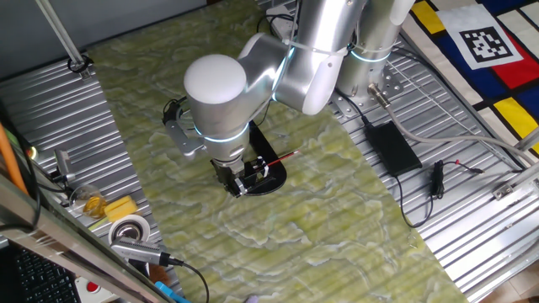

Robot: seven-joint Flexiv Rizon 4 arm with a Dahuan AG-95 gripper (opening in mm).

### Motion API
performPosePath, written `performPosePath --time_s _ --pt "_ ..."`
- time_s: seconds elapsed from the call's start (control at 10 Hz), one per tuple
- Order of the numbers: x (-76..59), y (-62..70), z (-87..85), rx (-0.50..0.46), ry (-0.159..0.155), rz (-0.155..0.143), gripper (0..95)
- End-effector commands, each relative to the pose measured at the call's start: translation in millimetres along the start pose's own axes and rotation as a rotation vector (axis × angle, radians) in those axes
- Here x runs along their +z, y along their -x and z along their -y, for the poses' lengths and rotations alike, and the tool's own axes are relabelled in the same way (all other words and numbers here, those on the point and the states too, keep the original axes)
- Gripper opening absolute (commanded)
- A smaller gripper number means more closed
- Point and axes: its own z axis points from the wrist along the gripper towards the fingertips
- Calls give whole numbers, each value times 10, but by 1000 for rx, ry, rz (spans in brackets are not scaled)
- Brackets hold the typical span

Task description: Sharpen the pencil with a pencil sharpener

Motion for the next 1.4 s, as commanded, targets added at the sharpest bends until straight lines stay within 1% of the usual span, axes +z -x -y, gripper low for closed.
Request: performPosePath --time_s 0.1,0.7,0.9,1.4 --pt "7 -3 3 1 2 3 0" --pt "32 -3 3 3 8 9 0" --pt "60 -3 4 4 13 16 0" --pt "95 -3 3 4 31 19 0"
